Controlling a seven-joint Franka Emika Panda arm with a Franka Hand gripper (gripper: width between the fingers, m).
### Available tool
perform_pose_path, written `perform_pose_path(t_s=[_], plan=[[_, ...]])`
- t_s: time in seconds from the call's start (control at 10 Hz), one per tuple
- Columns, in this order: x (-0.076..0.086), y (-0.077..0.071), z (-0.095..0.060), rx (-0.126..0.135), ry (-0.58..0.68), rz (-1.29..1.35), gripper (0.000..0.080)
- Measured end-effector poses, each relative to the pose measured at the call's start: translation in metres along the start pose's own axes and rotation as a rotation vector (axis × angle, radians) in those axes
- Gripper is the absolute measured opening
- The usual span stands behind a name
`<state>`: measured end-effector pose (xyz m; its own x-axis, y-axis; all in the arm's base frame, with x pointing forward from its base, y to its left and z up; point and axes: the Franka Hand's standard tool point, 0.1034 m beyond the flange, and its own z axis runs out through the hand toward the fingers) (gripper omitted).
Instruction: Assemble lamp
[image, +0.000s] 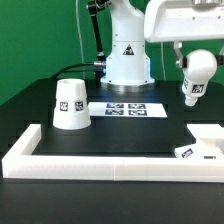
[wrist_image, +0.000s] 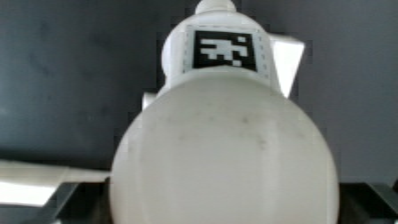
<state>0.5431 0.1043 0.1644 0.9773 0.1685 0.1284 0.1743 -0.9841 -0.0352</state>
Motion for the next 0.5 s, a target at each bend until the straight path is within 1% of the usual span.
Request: perform_pose_path(t_s=[0.1, 0.2, 0.3, 0.4, 0.5], plan=[[-0.0003, 0.0005, 0.0017, -0.001, 0.009, 0.001, 0.0576], [0.0029, 0.0012, 0.002, -0.003, 0.055, 0.001, 0.0576], [0.0063, 0.003, 0.004, -0.009, 0.143, -0.004, 0.0576], [0.0026, 0.0053, 0.0106, -0.012, 0.166, -0.017, 0.0576], [0.0089, 0.0089, 0.0111, -0.012, 0.143, -0.031, 0.0576]])
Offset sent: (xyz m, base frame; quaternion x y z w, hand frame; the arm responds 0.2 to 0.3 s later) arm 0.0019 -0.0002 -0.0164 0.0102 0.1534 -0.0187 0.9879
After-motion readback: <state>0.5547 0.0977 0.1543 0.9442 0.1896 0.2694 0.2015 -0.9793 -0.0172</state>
